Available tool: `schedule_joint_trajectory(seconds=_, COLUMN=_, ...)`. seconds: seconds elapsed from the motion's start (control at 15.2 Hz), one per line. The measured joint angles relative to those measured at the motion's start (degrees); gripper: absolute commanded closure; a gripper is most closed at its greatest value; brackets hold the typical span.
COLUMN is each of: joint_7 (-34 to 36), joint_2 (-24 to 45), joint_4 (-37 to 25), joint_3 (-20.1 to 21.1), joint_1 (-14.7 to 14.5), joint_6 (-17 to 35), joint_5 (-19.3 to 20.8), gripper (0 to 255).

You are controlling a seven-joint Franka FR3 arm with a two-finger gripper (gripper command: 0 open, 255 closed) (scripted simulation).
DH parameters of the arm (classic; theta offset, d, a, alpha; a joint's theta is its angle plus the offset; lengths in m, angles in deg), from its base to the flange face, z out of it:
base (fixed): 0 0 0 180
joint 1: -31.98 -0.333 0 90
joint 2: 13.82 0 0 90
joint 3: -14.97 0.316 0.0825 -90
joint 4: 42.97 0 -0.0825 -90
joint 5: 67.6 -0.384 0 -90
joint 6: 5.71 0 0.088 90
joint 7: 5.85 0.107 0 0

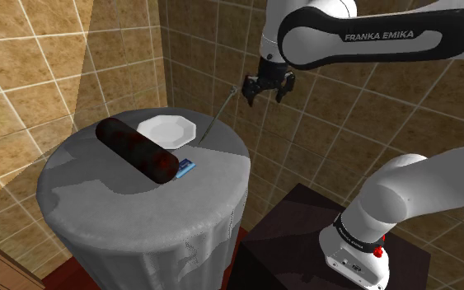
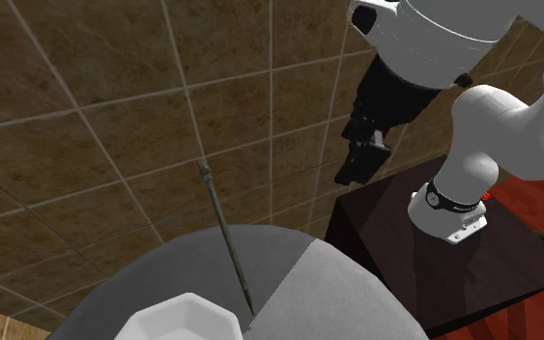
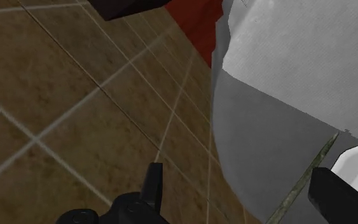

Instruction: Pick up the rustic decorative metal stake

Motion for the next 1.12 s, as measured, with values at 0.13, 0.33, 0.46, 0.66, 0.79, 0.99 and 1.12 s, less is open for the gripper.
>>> schedule_joint_trajectory(seconds=0.13, joint_7=7.80, joint_2=4.64, joint_4=-2.76, joint_3=3.84, joint_1=2.52, joint_6=1.29, joint_5=1.45, gripper=0)
schedule_joint_trajectory(seconds=0.33, joint_7=20.58, joint_2=11.80, joint_4=-6.51, joint_3=9.76, joint_1=6.11, joint_6=2.78, joint_5=4.65, gripper=0)
schedule_joint_trajectory(seconds=0.46, joint_7=28.87, joint_2=17.05, joint_4=-9.97, joint_3=13.04, joint_1=8.56, joint_6=2.67, joint_5=7.85, gripper=0)
schedule_joint_trajectory(seconds=0.66, joint_7=41.95, joint_2=26.60, joint_4=-15.96, joint_3=17.04, joint_1=11.42, joint_6=1.87, joint_5=14.39, gripper=0)
schedule_joint_trajectory(seconds=0.79, joint_7=50.49, joint_2=33.39, joint_4=-20.79, joint_3=18.52, joint_1=12.00, joint_6=0.04, joint_5=19.23, gripper=0)
schedule_joint_trajectory(seconds=0.99, joint_7=62.46, joint_2=43.75, joint_4=-28.82, joint_3=18.51, joint_1=10.45, joint_6=-3.58, joint_5=26.18, gripper=0)
schedule_joint_trajectory(seconds=1.12, joint_7=68.68, joint_2=48.90, joint_4=-33.44, joint_3=17.37, joint_1=8.80, joint_6=-6.00, joint_5=29.17, gripper=0)
